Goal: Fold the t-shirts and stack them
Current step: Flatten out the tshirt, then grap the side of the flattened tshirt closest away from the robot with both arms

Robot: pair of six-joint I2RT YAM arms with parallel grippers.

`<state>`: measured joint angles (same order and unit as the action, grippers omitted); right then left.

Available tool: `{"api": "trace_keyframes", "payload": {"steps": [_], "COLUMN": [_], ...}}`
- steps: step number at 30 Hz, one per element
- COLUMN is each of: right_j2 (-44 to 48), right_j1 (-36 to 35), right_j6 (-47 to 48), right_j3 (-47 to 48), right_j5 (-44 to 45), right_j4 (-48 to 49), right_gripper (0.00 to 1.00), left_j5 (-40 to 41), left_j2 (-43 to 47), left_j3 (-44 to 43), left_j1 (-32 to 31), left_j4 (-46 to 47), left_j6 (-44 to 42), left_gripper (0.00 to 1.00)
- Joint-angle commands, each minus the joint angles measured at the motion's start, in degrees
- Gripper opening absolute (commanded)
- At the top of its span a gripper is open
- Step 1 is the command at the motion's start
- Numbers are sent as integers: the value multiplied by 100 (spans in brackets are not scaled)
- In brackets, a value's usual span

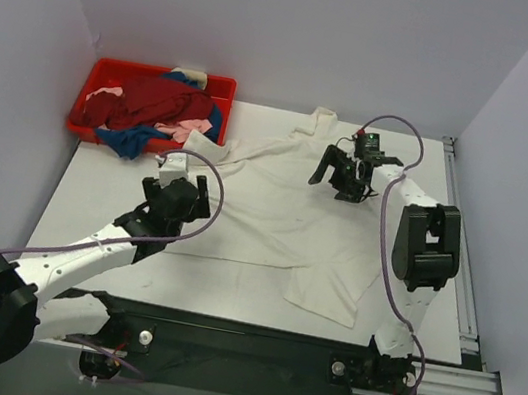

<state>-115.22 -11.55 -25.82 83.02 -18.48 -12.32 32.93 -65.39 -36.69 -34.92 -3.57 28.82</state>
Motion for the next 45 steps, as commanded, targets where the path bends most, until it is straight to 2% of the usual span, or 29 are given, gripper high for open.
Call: {"api": "trace_keyframes", "payload": {"steps": [1, 2, 3, 5, 9, 10, 14, 20, 23, 27, 28, 31, 42, 45], "right_j2": [632, 658, 693, 737, 825, 843, 957, 1107, 1116, 1072, 1063, 1072, 1080, 1116], "right_j1": [39, 48, 56, 65, 118, 135, 241, 329, 364, 373, 373, 382, 382, 390], "right_j6": [130, 130, 130, 122, 130, 130, 104, 60, 42, 25, 25, 16, 16, 16], "right_j3": [-102, -137, -155, -207, -313, -330, -506, -664, -700, -700, -691, -700, -726, -752], "right_j5": [-164, -182, -200, -261, -323, -332, -367, -446, -472, -507, -516, -516, -578, -587], "right_j4": [-69, -34, -17, 18, 63, 71, 150, 256, 309, 317, 318, 326, 344, 353], "right_gripper": [96, 96, 96, 96, 96, 96, 95, 95, 96, 95, 95, 95, 95, 95], "left_j5": [2049, 2190, 2270, 2175, 1492, 1358, 997, 321, 241, 170, 170, 65, -164, -199], "left_j2": [202, 97, 27, -123, -45, 16, 298, -114, -211, -98, -45, 122, -141, -290], "left_j3": [-162, -259, -512, -638, -357, -183, 126, 337, 417, 627, 662, 829, 768, 707], "left_j1": [-217, -270, -235, -209, -43, 37, 380, 1004, 1031, 1101, 1127, 1198, 1382, 1400], "left_j4": [-2222, -2575, -3370, -3597, -3257, -3211, -3079, -3027, -2930, -2798, -2807, -2675, -2561, -2561], "left_j6": [1404, 1546, 2174, 2234, 2434, 2531, 2786, 3121, 3261, 3358, 3419, 3429, 3341, 3306], "left_gripper": [97, 97, 97, 97, 97, 92, 87, 82, 80, 72, 67, 63, 54, 45]}}
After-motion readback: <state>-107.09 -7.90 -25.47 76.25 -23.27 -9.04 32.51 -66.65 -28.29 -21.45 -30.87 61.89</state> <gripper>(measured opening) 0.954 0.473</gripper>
